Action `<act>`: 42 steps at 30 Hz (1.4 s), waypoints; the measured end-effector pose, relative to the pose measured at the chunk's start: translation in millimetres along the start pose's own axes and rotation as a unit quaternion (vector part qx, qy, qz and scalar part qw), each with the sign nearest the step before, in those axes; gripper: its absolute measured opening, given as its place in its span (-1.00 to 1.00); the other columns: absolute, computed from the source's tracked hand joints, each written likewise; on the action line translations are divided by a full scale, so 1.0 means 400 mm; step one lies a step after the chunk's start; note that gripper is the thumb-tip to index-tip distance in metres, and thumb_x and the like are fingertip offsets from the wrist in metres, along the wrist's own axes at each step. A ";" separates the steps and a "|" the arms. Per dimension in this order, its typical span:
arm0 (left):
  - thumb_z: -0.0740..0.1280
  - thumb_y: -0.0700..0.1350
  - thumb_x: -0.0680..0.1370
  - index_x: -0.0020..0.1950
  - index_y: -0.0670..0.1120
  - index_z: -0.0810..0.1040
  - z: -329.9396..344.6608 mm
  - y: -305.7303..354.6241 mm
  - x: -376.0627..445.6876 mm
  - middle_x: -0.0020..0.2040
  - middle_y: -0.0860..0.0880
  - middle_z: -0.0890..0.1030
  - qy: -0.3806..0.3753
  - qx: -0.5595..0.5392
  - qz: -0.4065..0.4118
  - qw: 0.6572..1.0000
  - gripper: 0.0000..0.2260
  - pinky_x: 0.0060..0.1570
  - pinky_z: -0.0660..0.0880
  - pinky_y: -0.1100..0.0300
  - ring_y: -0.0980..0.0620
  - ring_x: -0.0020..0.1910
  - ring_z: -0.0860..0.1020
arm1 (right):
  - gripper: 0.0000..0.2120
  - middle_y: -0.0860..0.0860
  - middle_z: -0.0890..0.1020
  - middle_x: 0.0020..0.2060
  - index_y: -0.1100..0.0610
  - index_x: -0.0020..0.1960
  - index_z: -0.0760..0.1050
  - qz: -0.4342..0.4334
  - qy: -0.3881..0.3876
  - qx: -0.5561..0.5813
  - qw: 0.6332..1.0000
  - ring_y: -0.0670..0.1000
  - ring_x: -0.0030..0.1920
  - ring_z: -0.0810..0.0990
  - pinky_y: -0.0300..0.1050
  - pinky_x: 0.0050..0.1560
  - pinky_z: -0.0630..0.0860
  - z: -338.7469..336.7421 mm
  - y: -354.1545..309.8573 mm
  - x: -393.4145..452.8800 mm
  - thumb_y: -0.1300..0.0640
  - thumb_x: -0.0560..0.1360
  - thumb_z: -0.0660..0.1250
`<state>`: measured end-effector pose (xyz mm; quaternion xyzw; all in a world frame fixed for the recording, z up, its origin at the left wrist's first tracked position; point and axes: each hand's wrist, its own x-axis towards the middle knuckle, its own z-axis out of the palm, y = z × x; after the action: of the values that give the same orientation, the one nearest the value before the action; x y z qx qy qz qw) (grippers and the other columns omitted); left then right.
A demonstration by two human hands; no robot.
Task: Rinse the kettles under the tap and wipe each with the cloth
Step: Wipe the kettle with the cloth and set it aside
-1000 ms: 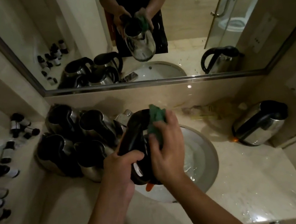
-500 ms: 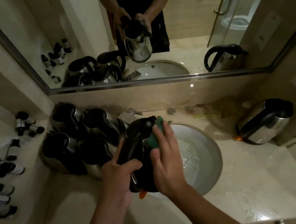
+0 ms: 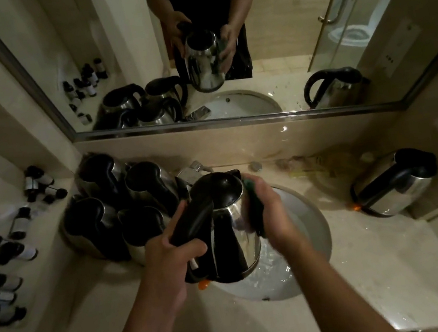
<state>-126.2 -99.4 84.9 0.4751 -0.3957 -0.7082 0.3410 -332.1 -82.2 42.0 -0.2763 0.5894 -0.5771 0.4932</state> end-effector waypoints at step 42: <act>0.46 -0.32 0.44 0.01 -0.07 0.69 0.160 0.184 0.048 -0.41 0.07 0.57 -0.024 0.022 0.288 0.957 -0.78 -0.49 0.39 0.34 0.19 -0.50 0.49 | -0.25 0.26 0.37 0.46 0.05 0.62 0.15 0.165 -0.100 0.435 0.879 0.40 0.40 0.37 0.49 0.43 0.27 0.017 0.064 0.022 -0.15 0.57 0.40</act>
<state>-184.7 -134.4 157.2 0.3310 -0.5395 -0.5825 0.5100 -322.9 -88.4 16.2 0.0112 0.2631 -0.6551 0.7081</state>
